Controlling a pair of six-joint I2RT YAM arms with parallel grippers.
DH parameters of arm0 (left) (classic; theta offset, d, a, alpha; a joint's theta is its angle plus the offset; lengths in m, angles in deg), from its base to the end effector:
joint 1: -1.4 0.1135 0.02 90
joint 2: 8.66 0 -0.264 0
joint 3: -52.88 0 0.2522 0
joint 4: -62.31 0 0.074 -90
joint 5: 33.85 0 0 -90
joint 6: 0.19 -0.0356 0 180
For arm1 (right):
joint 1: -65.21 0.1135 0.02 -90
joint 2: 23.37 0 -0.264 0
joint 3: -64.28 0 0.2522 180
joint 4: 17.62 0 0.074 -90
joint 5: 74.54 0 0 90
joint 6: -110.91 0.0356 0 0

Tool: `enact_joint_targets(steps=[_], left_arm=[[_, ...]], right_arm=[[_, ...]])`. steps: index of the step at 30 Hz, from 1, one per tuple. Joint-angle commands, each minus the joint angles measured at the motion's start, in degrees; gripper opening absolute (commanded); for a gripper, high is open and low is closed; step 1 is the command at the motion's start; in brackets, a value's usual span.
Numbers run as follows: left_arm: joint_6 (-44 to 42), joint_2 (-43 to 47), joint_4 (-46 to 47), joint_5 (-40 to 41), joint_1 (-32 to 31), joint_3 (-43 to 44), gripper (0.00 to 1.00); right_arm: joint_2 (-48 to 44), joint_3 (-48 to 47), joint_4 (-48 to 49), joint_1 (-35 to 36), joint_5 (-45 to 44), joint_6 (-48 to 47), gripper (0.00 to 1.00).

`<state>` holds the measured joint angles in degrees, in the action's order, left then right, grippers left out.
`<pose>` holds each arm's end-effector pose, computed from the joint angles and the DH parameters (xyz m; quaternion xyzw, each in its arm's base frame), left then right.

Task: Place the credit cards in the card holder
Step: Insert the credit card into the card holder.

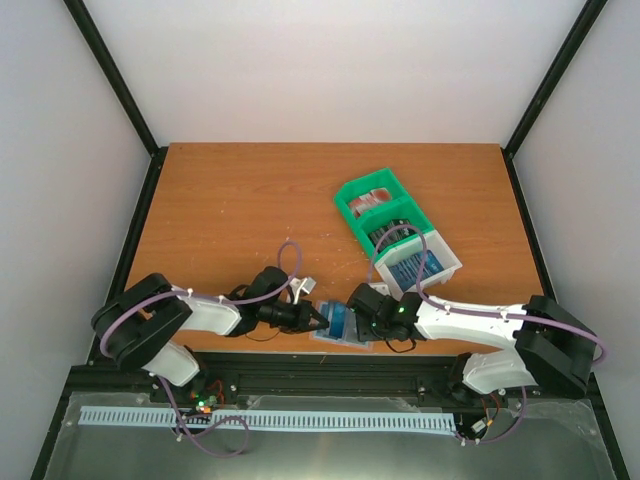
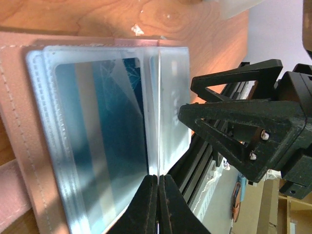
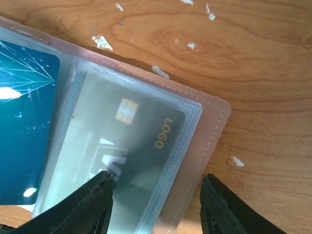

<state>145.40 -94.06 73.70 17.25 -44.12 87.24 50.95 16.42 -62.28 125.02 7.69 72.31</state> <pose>0.1492 -0.1838 0.1156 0.0662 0.8625 -0.5012 0.0221 0.1097 0.1789 0.1519 -0.0611 0.9824 0.0973 0.1476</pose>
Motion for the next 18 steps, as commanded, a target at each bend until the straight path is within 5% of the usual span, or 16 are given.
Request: enact_joint_targets(steps=[1,10,18], left_arm=[[0.88,-2.55,5.71,-2.53,-0.45,-0.63,0.01],[3.22,-5.60,9.94,-3.60,-0.53,-1.49,0.01],[5.62,-7.88,12.49,-1.28,-2.32,-0.95,0.00]], right_arm=[[1.96,1.02,0.79,0.57,0.05,0.04,0.49],[2.68,2.83,1.34,0.57,0.36,0.89,0.35],[1.38,3.53,1.96,0.57,0.46,2.02,0.35]])
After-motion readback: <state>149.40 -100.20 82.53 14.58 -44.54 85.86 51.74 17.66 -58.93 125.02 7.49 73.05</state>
